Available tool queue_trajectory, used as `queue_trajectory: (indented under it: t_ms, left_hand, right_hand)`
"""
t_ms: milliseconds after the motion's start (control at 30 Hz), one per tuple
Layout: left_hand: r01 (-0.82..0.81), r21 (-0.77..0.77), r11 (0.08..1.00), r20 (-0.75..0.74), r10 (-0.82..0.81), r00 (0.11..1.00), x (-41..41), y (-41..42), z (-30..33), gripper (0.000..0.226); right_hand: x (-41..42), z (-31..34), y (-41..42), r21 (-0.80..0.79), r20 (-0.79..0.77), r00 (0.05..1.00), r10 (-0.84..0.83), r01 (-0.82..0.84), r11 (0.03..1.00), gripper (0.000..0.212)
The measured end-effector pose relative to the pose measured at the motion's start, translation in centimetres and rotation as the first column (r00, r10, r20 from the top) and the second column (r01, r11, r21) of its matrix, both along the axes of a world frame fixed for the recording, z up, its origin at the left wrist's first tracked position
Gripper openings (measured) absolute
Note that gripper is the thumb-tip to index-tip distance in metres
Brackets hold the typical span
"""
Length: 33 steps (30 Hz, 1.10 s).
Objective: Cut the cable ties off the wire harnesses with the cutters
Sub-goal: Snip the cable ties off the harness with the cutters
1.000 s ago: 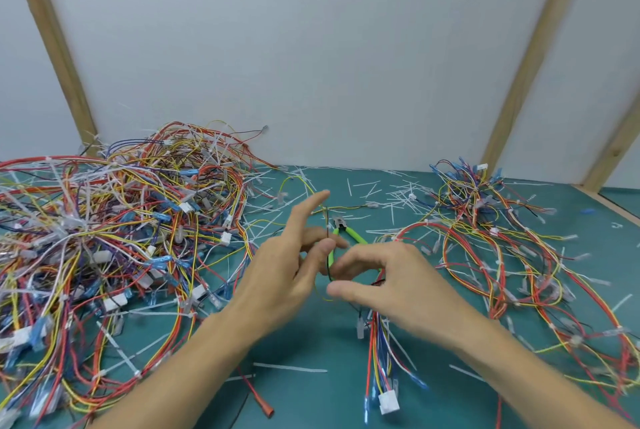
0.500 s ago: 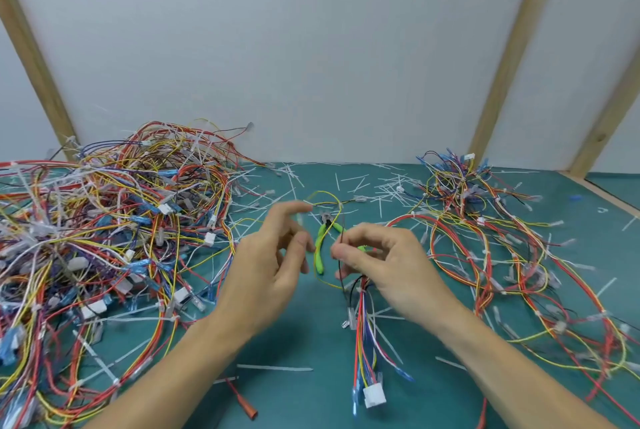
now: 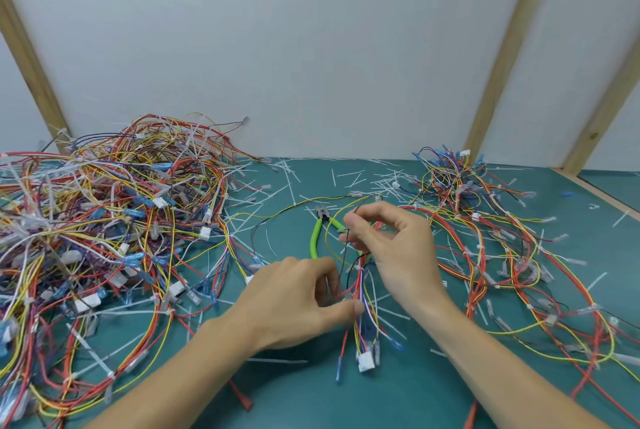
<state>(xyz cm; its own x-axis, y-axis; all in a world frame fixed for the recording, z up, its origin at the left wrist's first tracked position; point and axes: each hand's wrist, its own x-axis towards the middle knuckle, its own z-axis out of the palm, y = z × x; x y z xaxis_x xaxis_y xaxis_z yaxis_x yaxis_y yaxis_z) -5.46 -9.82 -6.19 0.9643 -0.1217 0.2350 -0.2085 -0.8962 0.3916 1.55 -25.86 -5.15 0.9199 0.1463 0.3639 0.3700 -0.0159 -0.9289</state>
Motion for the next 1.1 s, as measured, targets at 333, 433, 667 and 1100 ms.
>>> queue_trajectory:
  t_ms: [333,433,667,1100]
  left_hand:
    - [0.009,-0.731,0.682,-0.108,-0.129,0.986,1.4,1.7,0.7,0.007]
    - [-0.083,-0.896,0.437,-0.206,-0.243,0.948,2.5,2.1,2.0,0.012]
    - [-0.198,-0.98,-0.035,-0.157,-0.482,0.862,1.5,3.1,2.6,0.017]
    - [-0.039,-0.914,0.404,-0.092,-0.113,0.989,1.7,1.7,0.2,0.017]
  right_hand:
    - [0.1,0.8,-1.9,-0.614,0.285,0.937,0.2,0.018,0.789,0.058]
    - [0.4,0.7,-2.1,-0.77,0.276,0.906,0.321,0.009,0.638,0.053]
    - [0.0,0.9,-2.1,-0.606,0.333,0.91,0.248,0.004,0.796,0.011]
    - [-1.4,1.1,-0.2,0.001,-0.31,0.926,0.214,-0.225,0.974,0.032]
